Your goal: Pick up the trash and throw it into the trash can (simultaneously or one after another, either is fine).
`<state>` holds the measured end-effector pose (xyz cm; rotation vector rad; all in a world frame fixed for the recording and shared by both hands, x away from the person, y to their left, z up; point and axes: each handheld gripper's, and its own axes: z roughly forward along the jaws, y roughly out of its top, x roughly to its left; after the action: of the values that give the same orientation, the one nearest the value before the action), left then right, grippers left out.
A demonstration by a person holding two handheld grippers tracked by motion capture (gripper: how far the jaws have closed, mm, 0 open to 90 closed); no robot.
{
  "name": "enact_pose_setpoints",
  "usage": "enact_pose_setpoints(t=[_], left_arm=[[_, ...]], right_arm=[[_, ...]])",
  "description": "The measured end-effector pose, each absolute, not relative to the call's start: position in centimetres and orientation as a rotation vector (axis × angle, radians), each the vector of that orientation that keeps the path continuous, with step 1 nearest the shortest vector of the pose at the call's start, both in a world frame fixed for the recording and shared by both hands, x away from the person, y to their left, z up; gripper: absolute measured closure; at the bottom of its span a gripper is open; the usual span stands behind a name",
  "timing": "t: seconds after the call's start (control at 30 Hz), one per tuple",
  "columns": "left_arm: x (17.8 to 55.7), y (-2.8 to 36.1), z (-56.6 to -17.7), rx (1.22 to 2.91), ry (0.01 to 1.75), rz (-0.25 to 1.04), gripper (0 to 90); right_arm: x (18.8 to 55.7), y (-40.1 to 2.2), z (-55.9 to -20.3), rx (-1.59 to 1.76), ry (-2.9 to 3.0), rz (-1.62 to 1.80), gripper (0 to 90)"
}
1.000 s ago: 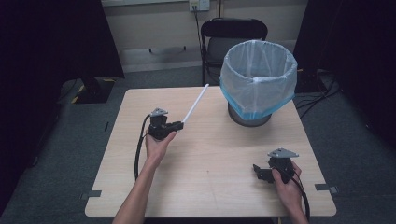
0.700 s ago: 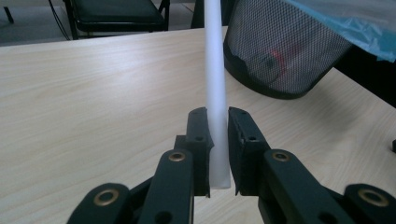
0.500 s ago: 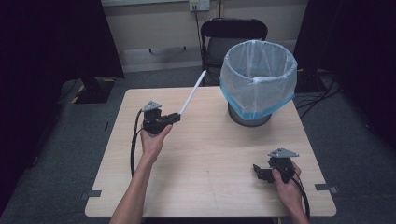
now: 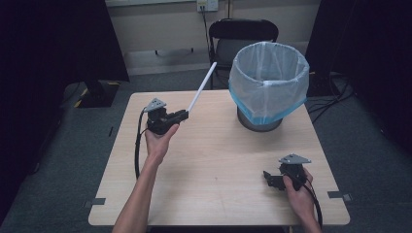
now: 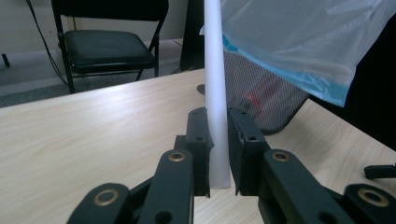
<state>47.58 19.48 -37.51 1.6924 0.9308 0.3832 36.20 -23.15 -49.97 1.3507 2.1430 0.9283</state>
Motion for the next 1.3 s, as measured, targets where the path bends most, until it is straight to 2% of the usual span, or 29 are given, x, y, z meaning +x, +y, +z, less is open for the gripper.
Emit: enact_pose_setpoints(t=[1.3], left_arm=[[48.5, 15.5, -31.3, 1.665, 0.753, 0.409, 79.6]], right_arm=[[36.2, -23.1, -50.0, 1.353, 2.142, 0.926, 13.9]])
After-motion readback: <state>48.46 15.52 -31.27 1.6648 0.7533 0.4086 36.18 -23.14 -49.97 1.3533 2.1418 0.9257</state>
